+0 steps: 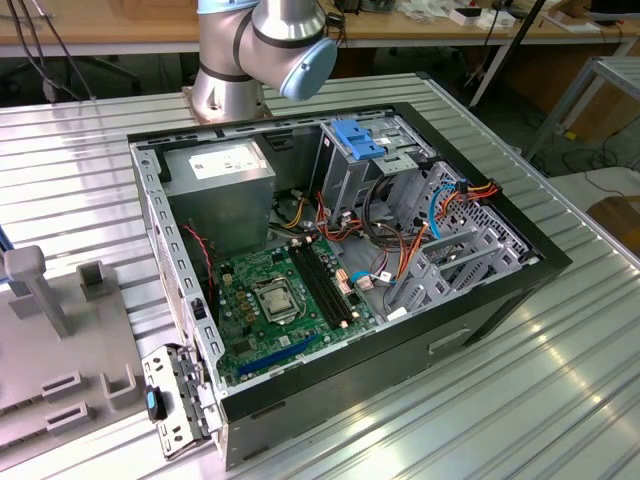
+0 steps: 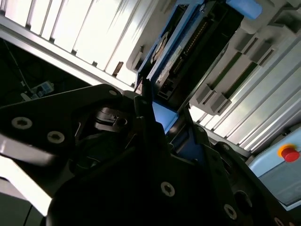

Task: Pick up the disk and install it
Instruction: 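Pick up the disk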

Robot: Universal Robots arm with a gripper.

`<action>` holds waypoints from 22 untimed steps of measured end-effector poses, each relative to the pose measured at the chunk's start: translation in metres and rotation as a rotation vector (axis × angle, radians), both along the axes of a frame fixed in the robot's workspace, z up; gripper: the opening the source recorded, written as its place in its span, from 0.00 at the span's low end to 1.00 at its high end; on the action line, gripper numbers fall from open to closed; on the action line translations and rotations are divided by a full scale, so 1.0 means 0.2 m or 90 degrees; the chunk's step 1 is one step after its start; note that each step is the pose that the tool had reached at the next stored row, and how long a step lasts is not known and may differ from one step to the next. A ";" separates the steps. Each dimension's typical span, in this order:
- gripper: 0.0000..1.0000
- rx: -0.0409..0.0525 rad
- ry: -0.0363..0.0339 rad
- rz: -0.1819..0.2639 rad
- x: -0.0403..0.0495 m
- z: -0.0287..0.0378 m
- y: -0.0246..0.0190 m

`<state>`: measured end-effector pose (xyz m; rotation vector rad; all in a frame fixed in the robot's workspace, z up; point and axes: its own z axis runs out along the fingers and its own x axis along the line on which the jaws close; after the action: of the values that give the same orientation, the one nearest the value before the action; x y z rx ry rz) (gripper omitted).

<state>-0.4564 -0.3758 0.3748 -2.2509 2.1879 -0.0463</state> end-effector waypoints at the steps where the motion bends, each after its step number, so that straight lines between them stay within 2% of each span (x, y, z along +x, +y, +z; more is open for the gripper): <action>1: 0.37 0.0000 -0.0001 0.000 0.000 0.009 0.000; 7: 0.37 0.0000 0.0000 0.000 0.000 0.077 0.000; 8: 0.37 0.0000 0.0000 0.000 0.000 0.109 0.000; 13: 0.37 0.0000 0.0000 0.000 0.000 0.185 0.000; 19: 0.37 0.0000 0.0000 0.000 0.000 0.305 0.000; 22: 0.37 0.0000 -0.0001 0.000 0.000 0.343 0.000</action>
<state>-0.4564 -0.3759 0.4434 -2.2508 2.1878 -0.0465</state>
